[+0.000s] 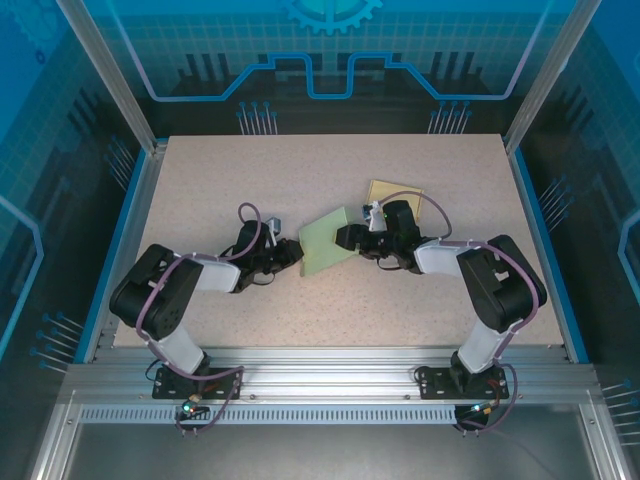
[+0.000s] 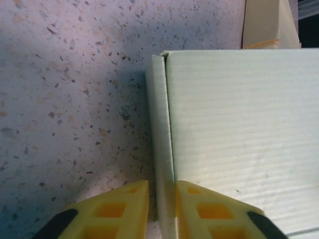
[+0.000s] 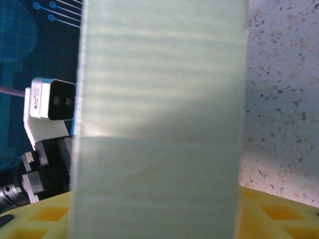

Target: Fold the paper box

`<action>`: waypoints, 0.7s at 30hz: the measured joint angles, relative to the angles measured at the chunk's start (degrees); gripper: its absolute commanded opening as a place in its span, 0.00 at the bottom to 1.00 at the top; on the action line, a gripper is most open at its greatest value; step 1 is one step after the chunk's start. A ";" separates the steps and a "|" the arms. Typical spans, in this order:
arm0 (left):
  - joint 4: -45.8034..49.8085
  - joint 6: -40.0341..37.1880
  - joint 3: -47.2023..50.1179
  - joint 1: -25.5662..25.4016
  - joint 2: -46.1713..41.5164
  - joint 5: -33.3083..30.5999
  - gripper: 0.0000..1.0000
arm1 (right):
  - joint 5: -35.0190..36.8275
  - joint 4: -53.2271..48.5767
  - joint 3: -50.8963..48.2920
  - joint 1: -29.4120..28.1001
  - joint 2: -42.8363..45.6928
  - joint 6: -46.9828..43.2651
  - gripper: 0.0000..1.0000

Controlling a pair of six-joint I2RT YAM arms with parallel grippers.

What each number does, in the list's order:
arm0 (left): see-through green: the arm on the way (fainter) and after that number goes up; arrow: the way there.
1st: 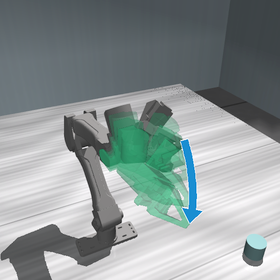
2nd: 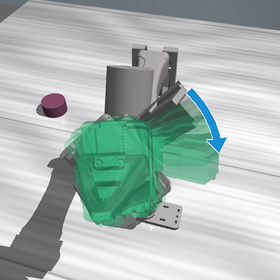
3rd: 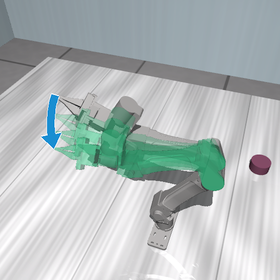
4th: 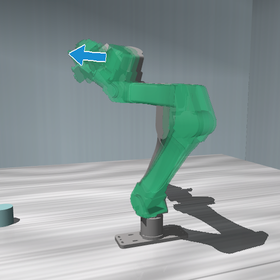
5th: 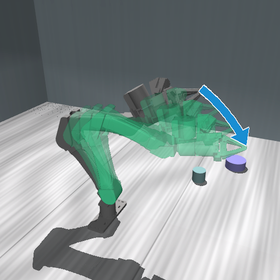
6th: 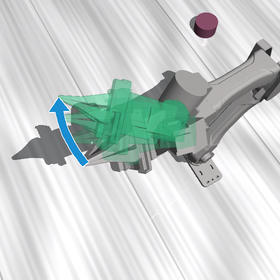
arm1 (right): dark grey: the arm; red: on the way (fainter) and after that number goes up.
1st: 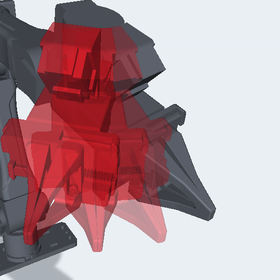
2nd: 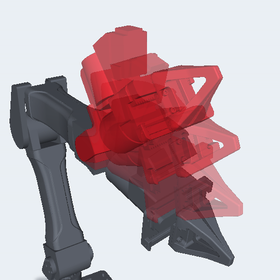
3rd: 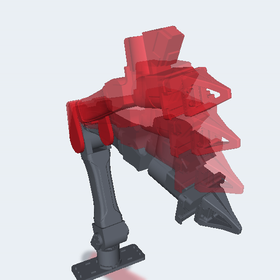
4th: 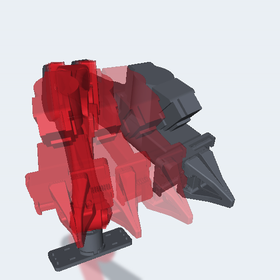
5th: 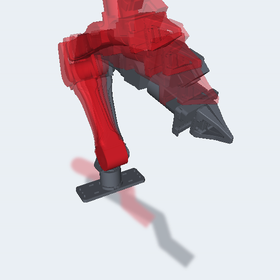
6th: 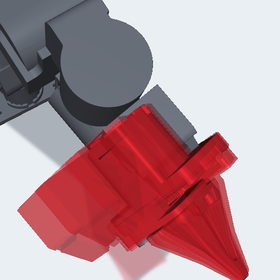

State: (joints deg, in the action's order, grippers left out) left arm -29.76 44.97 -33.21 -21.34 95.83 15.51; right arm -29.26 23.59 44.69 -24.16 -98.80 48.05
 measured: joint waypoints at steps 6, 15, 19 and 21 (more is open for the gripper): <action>1.62 -1.75 0.07 -0.02 -4.55 -0.11 0.64 | 0.07 1.14 -1.29 1.33 0.00 2.32 0.62; -7.67 -15.89 6.43 -2.21 -14.34 -4.68 0.82 | 0.52 -1.88 -1.99 1.88 3.43 6.99 0.51; -16.70 -23.21 10.71 -3.19 -14.40 -5.18 0.90 | 0.68 -2.64 -1.99 1.88 4.85 7.72 0.48; -22.82 -27.47 13.14 -3.54 -13.75 -4.76 0.93 | 0.72 -3.06 -1.99 1.90 5.22 8.35 0.44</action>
State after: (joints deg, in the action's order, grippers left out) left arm -52.58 17.50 -20.08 -24.88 82.08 10.74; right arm -28.53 20.53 42.70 -22.26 -93.58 56.40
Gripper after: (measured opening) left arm 0.902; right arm 0.474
